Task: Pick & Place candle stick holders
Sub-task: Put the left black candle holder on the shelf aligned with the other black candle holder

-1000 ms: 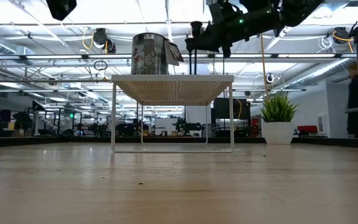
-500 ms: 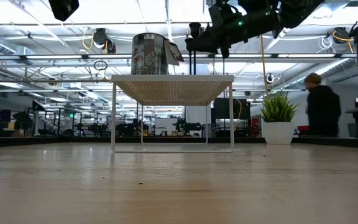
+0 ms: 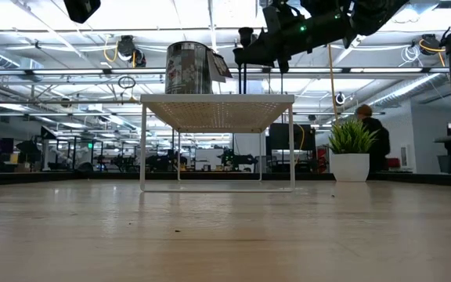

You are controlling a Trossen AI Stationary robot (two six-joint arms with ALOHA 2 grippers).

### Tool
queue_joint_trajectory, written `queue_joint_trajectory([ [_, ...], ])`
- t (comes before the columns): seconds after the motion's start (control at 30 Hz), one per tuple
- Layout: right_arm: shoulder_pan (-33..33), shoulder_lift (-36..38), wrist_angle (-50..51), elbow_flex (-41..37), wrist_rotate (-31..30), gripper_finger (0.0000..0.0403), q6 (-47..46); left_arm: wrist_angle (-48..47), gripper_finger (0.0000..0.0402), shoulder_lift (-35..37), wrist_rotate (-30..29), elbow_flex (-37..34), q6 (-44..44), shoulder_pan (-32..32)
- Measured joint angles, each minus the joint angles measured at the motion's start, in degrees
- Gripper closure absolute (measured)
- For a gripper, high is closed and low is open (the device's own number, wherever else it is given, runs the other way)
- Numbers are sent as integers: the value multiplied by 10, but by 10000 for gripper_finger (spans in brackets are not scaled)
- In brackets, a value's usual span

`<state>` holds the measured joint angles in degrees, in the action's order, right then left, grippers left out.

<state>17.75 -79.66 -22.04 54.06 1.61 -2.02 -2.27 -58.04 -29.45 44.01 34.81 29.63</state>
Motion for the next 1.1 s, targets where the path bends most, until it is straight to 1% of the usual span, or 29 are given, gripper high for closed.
queue_joint_trajectory([
  [0.33, -3, 0, 5, 0, 0, 395, -3, 0, 188, 0, 0, 0, -6, 0],
  [0.63, -6, -47, -40, 3, -1, 393, -8, 0, 188, 0, 0, 0, -9, 0],
  [0.77, -6, -47, -37, 3, -1, 394, -1, -1, 188, 0, 9, 0, -4, 0],
  [1.1, -6, -26, -12, 1, -3, 393, 12, -6, 188, 0, 9, 0, -4, 0],
])
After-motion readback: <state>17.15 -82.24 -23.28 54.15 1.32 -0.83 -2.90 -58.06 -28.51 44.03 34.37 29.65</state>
